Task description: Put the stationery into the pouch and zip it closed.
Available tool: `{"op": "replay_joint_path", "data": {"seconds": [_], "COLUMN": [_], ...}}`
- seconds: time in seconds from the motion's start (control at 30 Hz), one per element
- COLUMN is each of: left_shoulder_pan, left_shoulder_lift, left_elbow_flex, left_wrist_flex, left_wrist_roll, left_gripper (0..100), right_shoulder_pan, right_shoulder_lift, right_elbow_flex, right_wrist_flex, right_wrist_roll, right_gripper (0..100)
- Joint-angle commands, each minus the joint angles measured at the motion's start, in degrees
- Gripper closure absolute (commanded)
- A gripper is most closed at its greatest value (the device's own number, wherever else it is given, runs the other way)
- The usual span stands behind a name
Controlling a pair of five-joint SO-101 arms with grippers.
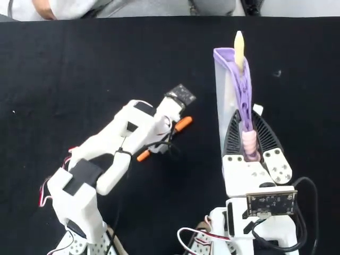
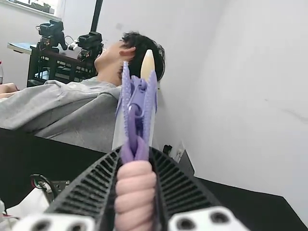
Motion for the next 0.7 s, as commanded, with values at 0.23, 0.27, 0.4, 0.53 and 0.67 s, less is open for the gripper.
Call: {"op": "replay_joint_path", "data": {"seconds": [0.23, 0.27, 0.4, 0.53, 0.67], "left_shoulder_pan": [0.7, 0.7, 0.7, 0.2, -2.2], "left_shoulder_lift": [1.2, 1.3, 1.4, 1.1, -3.1], "left_elbow_flex": [-2.5, -2.5, -2.5, -2.6, -6.3], "left_wrist_flex": [-2.2, -2.2, -2.1, -2.1, 0.4], "left_wrist_roll": [-0.2, -0.2, -0.2, 0.2, 0.5], "left_gripper": [93, 93, 94, 95, 97], "right_shoulder_pan": [0.9, 0.9, 0.9, 0.9, 0.8], "right_shoulder_lift": [-4.4, -4.4, -4.4, -4.5, -4.5], "right_elbow_flex": [-2.2, -2.2, -2.2, -2.5, -2.6], "right_wrist_flex": [-1.0, -1.0, -1.0, -1.0, -1.0], "right_wrist_roll": [0.4, 0.4, 0.4, 0.4, 0.4], "right_gripper": [98.8, 98.8, 98.8, 98.8, 98.8]}}
